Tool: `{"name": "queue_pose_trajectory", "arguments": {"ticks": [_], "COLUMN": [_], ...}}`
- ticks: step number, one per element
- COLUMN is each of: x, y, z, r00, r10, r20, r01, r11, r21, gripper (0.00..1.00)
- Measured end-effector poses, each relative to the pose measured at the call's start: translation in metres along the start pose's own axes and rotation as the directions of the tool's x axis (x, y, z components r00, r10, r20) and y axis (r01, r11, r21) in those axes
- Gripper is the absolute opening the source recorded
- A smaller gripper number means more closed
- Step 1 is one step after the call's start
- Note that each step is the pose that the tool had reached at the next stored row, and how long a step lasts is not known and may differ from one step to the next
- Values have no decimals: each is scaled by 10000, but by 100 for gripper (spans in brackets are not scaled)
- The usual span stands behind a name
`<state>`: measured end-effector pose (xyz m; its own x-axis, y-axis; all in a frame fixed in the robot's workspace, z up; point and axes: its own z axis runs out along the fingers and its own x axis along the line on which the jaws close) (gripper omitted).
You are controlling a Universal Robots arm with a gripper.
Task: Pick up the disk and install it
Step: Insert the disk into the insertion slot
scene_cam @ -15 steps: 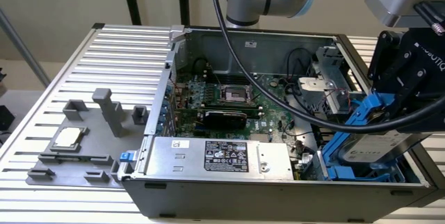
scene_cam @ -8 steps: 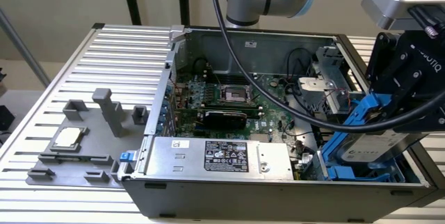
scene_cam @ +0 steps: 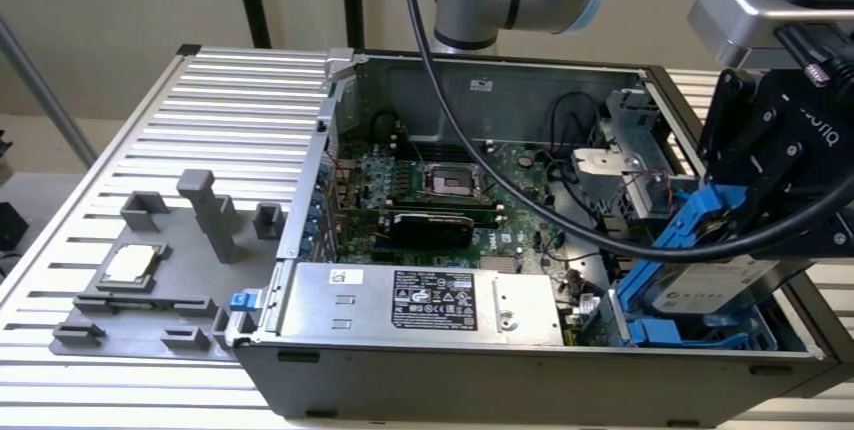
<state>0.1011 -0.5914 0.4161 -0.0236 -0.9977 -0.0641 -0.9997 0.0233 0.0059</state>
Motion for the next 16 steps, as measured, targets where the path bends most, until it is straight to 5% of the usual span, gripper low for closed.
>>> {"name": "queue_pose_trajectory", "arguments": {"ticks": [16], "x": [3], "y": [-14], "z": [51], "r00": [10000], "r10": [-7], "r20": [4], "r01": [7], "r11": [10000], "r21": [0], "gripper": [41]}}
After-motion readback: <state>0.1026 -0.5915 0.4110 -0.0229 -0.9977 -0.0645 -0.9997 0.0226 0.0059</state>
